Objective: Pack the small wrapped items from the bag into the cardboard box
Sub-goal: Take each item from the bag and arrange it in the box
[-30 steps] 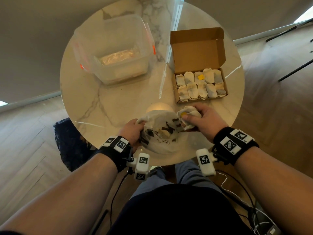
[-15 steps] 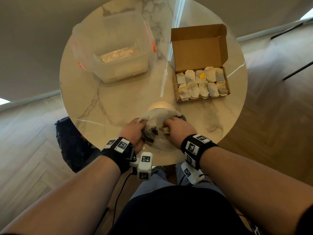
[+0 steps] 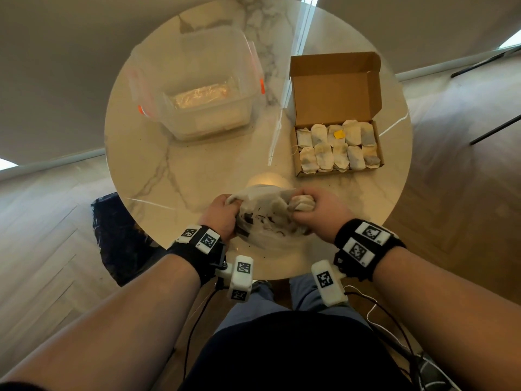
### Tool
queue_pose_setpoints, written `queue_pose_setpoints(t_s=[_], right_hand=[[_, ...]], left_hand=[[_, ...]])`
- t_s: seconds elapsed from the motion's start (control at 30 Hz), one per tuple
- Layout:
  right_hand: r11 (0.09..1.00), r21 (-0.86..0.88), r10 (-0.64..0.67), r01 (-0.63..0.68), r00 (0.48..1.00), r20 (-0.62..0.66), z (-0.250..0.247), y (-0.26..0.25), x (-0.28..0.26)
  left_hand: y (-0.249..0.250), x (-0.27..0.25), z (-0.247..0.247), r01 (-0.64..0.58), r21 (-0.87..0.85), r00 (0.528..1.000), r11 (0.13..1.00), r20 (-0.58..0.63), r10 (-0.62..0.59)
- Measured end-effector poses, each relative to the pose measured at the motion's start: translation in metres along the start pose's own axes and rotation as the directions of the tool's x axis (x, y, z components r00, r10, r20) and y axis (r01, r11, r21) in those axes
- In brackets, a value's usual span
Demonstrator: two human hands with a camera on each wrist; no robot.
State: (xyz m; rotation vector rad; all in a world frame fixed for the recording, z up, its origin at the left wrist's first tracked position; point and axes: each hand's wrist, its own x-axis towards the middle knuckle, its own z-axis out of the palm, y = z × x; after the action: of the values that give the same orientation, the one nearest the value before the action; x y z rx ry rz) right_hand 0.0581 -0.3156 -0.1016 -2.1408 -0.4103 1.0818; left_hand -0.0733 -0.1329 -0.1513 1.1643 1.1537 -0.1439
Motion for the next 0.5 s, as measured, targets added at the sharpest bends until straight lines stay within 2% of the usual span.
queue_pose_setpoints(t_s=[0.13, 0.2, 0.27, 0.33, 0.37, 0.4, 0.43, 0.5], right_hand=[[0.976, 0.215, 0.037, -0.028, 0.999, -0.035, -0.028, -0.013, -0.006], [0.96, 0.278, 0.036, -0.029, 0.999, -0.02, -0.039, -0.02, -0.008], [0.95, 0.311, 0.031, -0.034, 0.999, 0.014, -0.047, -0.028, -0.011], [0.934, 0.355, 0.03, -0.049, 0.998, 0.057, -0.049, -0.033, -0.012], [0.921, 0.385, 0.026, -0.055, 0.996, 0.082, -0.049, -0.035, -0.012], [0.907, 0.418, 0.017, -0.058, 0.994, 0.104, -0.047, -0.036, -0.013], [0.891, 0.45, 0.002, -0.058, 0.992, 0.123, -0.047, -0.036, -0.013], [0.862, 0.504, -0.026, -0.059, 0.987, 0.16, -0.045, -0.037, -0.012]], left_hand=[[-0.008, 0.024, -0.016, -0.065, 0.07, 0.996, 0.995, -0.061, 0.069], [0.013, 0.003, -0.018, -0.099, 0.091, 0.99, 0.991, -0.088, 0.107], [0.03, -0.014, -0.021, -0.204, 0.196, 0.966, 0.959, -0.12, 0.23], [0.043, -0.028, -0.022, -0.364, 0.305, 0.9, 0.88, -0.126, 0.416], [0.049, -0.035, -0.019, -0.443, 0.342, 0.858, 0.829, -0.107, 0.503], [0.057, -0.043, -0.015, -0.499, 0.342, 0.834, 0.796, -0.059, 0.548], [0.063, -0.048, -0.007, -0.519, 0.288, 0.842, 0.805, 0.009, 0.539], [0.073, -0.056, 0.012, -0.419, 0.097, 0.903, 0.903, 0.148, 0.404]])
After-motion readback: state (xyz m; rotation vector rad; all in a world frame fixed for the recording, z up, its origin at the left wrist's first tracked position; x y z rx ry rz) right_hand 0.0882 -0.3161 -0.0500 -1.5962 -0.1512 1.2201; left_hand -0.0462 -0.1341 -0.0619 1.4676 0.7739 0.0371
